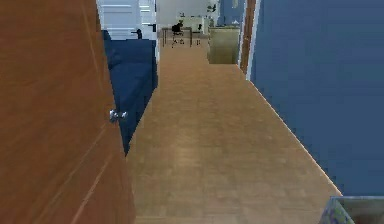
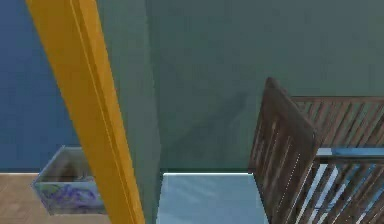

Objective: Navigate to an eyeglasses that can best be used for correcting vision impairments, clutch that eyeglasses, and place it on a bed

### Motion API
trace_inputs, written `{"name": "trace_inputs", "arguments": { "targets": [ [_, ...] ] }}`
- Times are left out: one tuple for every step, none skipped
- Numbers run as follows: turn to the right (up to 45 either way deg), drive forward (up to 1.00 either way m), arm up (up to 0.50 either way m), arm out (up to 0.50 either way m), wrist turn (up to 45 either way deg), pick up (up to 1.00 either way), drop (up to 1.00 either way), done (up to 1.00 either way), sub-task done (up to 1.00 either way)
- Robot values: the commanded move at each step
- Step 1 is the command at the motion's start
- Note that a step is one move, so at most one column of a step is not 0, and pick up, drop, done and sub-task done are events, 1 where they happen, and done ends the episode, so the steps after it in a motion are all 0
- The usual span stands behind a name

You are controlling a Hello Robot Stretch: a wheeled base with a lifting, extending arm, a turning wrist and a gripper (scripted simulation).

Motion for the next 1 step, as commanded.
{"name": "trace_inputs", "arguments": {
  "targets": [
    [0.0, 0.80, 0.00, 0.00, 0.0, 0.00, 0.00, 0.00, 0.00]
  ]
}}
